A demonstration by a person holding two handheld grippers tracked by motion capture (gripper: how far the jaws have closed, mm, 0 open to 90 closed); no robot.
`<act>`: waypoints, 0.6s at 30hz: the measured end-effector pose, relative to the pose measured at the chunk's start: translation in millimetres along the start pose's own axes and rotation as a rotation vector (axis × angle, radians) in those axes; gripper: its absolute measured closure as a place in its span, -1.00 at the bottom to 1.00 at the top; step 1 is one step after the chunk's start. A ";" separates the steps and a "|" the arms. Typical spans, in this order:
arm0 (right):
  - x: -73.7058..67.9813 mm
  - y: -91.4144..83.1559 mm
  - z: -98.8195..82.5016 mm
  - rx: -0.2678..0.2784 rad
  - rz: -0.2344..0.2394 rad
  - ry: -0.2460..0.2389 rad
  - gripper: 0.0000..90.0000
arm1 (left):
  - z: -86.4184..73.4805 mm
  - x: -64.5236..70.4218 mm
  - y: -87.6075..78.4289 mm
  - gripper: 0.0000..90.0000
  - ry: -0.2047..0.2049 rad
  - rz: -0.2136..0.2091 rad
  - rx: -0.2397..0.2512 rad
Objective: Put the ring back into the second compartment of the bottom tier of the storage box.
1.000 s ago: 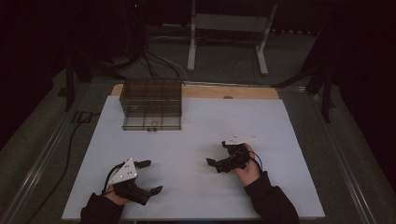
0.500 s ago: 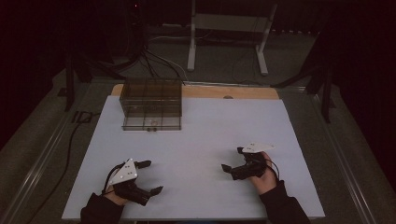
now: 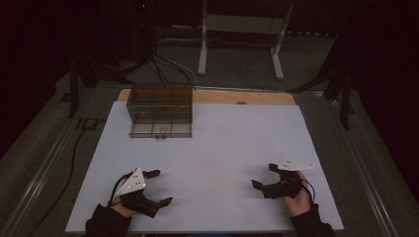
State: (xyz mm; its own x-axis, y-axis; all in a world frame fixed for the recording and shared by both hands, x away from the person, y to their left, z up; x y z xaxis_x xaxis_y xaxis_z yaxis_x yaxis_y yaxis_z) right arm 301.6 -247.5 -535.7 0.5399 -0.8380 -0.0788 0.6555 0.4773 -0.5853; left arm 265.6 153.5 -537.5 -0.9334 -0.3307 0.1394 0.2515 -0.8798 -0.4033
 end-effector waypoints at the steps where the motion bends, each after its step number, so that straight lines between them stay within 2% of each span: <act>1: 1.4 -3.3 -1.4 0.003 -0.002 0.007 -1.00 | 0.0 0.0 0.0 -0.99 -0.001 0.000 0.000; 9: 8.2 -18.0 -12.7 0.001 -0.015 0.040 -1.00 | -0.2 0.1 0.4 -0.99 0.000 0.001 -0.002; 16: 9.4 -25.2 -23.2 -0.012 -0.032 0.042 -1.00 | -0.1 0.4 -0.3 -0.99 0.000 0.002 -0.001; 18: 11.0 -28.9 -25.3 -0.009 -0.034 0.055 -1.00 | -0.1 0.4 -0.2 -0.99 0.000 0.002 -0.001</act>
State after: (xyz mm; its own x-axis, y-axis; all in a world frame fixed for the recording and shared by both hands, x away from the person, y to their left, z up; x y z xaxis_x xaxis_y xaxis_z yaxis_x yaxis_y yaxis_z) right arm 275.3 -277.2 -540.1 0.4873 -0.8671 -0.1033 0.6678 0.4463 -0.5956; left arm 265.2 153.6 -537.4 -0.9330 -0.3322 0.1384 0.2529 -0.8789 -0.4045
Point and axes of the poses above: each handheld gripper's, and its own axes: y roughly forward along the jaws, z roughly out of its top, x roughly to its right, the point moved 5 cm from there along y, roughly forward along the jaws, and after that the axes turned 11 degrees about -z, right-handed, at the moved point
